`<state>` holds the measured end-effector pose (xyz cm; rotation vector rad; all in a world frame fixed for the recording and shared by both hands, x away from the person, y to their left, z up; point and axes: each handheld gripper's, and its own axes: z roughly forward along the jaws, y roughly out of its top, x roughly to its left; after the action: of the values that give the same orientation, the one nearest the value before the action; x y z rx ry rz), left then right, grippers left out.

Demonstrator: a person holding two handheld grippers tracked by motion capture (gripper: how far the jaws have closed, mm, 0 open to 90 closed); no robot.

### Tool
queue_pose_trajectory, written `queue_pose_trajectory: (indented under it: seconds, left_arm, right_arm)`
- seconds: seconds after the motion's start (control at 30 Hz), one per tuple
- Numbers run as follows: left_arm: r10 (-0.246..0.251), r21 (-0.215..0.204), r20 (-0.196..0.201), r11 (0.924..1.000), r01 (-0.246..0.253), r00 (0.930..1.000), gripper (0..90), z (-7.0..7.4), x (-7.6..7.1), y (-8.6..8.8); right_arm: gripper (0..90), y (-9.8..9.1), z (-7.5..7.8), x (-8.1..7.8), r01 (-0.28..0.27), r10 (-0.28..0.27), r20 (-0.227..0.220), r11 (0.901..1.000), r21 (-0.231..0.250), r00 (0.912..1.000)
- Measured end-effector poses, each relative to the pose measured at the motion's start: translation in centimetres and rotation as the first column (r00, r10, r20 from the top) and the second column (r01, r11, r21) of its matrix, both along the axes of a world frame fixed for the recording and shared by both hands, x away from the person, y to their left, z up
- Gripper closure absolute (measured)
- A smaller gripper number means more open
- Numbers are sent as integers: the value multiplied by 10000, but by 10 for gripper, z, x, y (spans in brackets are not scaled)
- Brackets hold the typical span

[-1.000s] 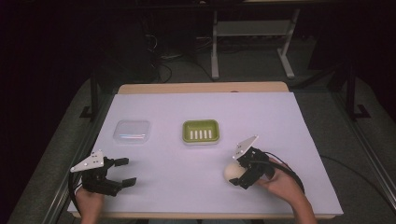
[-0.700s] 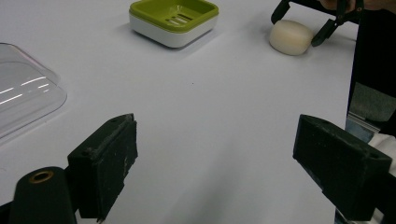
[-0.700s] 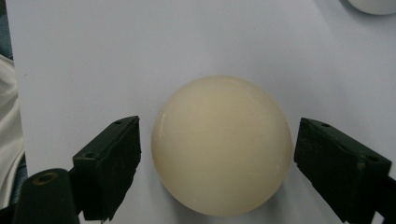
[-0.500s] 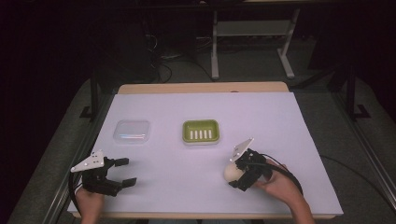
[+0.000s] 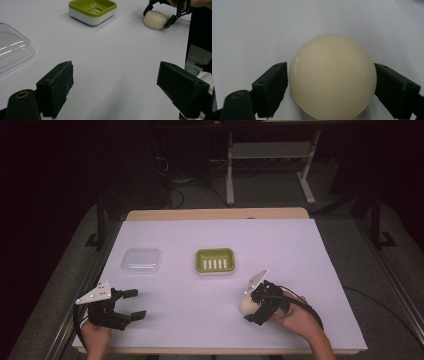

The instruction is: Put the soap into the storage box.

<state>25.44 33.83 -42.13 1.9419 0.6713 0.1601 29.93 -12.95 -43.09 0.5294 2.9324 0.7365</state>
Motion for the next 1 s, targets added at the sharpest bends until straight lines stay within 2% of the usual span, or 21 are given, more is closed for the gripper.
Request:
queue_pose_trajectory:
  seconds: [1.0]
  left_arm:
    - [14, -4, 4, 10000, -14, 10000, 131, 0, 0, 1]
  right_arm:
    - [219, 2, -1, -1, -35, 41, 185, 9995, -324, 9998]
